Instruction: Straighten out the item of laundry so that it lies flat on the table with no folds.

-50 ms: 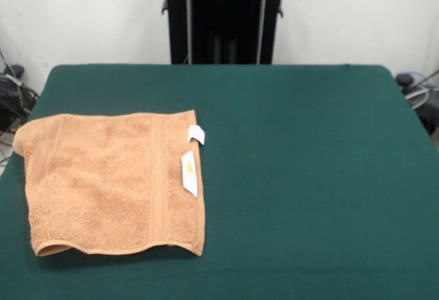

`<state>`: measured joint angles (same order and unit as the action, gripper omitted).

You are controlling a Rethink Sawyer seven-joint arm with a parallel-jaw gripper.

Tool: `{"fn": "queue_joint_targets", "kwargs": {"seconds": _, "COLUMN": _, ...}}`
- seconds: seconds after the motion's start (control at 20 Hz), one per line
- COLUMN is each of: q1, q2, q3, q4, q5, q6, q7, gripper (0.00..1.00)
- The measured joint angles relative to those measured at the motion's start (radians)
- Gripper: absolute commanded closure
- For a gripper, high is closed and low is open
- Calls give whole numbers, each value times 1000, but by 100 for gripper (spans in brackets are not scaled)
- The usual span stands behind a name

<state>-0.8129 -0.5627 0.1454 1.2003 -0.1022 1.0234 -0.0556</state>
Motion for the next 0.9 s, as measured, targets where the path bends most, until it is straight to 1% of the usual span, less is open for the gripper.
{"fn": "queue_joint_targets", "kwargs": {"seconds": 0.35, "q1": 0, "q2": 1, "q3": 5, "q4": 51, "q5": 0, "q6": -32, "q7": 0, "gripper": 0}}
{"fn": "queue_joint_targets", "kwargs": {"seconds": 0.9, "q1": 0, "q2": 0, "q3": 6, "q4": 58, "q5": 1, "q6": -32, "q7": 0, "gripper": 0}}
